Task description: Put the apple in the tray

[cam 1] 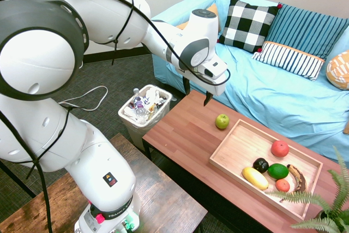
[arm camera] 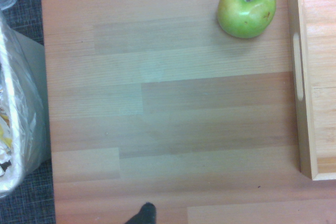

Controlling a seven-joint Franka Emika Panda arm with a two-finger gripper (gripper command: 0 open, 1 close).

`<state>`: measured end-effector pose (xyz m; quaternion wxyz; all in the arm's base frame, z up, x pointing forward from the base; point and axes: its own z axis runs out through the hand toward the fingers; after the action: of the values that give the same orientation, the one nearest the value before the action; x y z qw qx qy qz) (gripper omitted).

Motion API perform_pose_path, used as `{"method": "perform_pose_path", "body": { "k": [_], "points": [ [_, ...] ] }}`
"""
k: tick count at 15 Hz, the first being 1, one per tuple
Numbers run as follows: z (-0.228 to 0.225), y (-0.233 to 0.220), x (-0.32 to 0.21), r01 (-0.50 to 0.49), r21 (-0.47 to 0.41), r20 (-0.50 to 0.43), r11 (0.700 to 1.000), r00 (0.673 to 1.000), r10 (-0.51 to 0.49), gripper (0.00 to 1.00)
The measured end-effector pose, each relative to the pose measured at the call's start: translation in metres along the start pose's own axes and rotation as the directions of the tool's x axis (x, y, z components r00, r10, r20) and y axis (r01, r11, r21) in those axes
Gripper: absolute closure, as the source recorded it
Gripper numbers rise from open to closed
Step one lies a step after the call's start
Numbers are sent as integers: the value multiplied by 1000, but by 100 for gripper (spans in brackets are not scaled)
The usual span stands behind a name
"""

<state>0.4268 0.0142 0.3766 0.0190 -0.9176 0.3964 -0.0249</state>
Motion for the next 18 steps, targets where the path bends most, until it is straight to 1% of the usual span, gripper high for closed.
{"method": "perform_pose_path", "body": {
  "k": [2, 4, 7, 9, 14, 18],
  "points": [
    [2, -5, 0, -8, -7, -4, 1000, 1000, 8, 0],
    [1, -26, 6, -24, -15, -22, 1000, 999, 23, 0],
    [16, -55, 35, -51, -29, -22, 998, 999, 50, 0],
    [42, -67, 50, -75, -41, -16, 996, 997, 75, 0],
    [139, -80, 90, -159, -68, -24, 985, 987, 158, 0],
    [188, -88, 126, -193, -102, -40, 976, 981, 190, 0]
  ]
}}
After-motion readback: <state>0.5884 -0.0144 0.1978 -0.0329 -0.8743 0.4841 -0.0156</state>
